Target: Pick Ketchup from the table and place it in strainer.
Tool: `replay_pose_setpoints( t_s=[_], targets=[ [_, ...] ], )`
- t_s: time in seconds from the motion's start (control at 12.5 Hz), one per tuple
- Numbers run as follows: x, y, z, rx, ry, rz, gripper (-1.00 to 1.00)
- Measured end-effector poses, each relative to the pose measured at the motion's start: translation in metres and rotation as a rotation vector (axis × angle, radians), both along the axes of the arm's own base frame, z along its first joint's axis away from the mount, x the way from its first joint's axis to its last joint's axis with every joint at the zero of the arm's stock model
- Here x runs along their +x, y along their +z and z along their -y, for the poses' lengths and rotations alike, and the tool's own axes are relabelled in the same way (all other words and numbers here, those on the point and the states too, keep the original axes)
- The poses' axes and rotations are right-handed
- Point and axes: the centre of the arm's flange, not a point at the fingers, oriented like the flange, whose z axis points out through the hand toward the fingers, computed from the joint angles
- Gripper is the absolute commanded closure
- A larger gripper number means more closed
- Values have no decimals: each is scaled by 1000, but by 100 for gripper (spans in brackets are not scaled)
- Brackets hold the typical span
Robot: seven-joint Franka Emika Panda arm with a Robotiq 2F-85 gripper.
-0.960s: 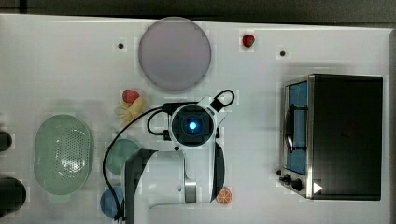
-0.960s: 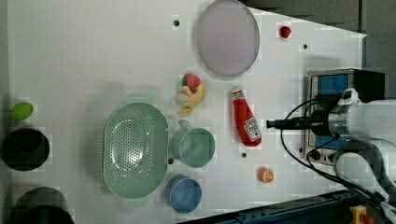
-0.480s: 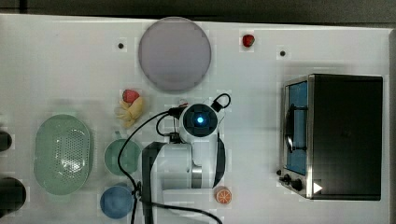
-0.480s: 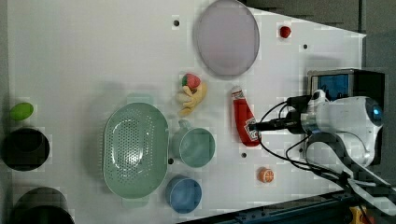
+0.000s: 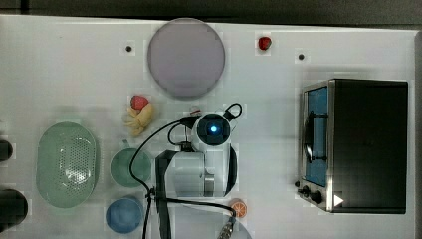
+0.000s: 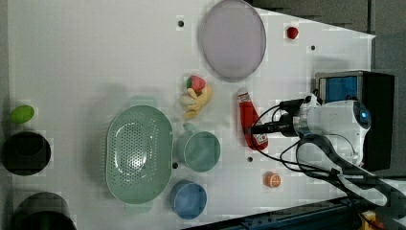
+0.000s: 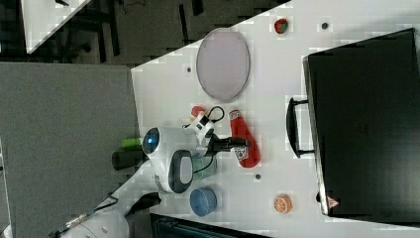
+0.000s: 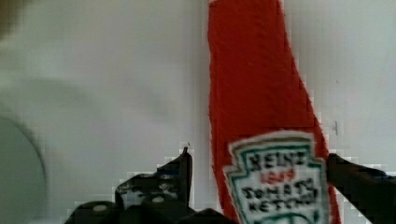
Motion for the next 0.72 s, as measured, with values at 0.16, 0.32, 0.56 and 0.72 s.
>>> replay_pose_setpoints(
  t_s=[0.16, 0.32, 0.56, 0.72],
  targets=[
    [1, -9, -1, 2, 3, 17, -68],
    [-2, -18, 0, 4, 1, 8, -24],
    [3, -6, 1, 1, 4, 36, -24],
    [3, 9, 1, -1, 9, 21, -24]
  ],
)
